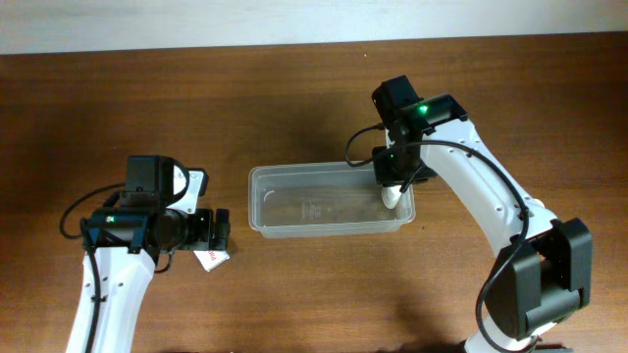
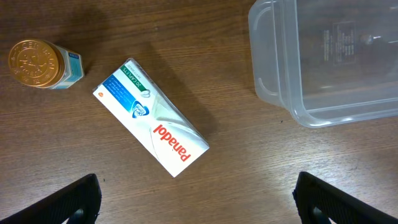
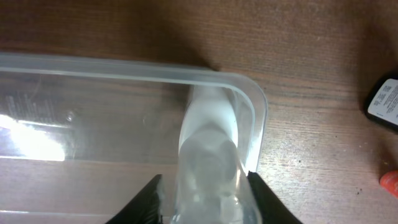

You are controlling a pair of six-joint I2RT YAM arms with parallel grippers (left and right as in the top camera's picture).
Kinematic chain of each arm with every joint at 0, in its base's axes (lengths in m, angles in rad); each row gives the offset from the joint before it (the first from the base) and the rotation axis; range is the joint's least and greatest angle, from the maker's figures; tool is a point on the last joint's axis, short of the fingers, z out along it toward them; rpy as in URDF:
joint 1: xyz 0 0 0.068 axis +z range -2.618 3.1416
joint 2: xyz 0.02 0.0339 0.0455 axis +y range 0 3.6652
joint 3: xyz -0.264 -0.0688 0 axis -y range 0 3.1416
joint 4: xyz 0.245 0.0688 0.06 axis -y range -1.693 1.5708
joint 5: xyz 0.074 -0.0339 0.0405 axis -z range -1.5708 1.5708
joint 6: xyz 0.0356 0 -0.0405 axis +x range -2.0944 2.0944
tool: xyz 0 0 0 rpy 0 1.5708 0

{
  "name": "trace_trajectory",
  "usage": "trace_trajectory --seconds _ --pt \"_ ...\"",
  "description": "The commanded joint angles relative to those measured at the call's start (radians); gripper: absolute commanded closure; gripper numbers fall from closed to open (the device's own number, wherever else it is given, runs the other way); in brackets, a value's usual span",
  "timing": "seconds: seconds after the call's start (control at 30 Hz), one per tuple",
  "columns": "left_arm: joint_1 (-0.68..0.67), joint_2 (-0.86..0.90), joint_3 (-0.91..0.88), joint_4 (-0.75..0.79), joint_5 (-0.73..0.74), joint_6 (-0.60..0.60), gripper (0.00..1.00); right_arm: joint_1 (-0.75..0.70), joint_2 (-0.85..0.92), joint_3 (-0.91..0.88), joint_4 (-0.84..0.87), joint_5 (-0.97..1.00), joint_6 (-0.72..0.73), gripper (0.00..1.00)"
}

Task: Pack container
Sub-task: 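Carry the clear bottle into the container's right end and release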

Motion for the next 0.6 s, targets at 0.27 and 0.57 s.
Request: trace_trajectory --seconds 0.27,0.57 --pt "0.003 0.003 0.017 0.002 0.018 -0.01 0.01 0.0 -0.195 0.02 -0.019 0.024 -0.022 0.5" --pt "0.003 0.003 0.017 0.002 0.018 -0.01 0.01 -0.308 -0.382 0.047 -0.016 0.045 0.002 0.25"
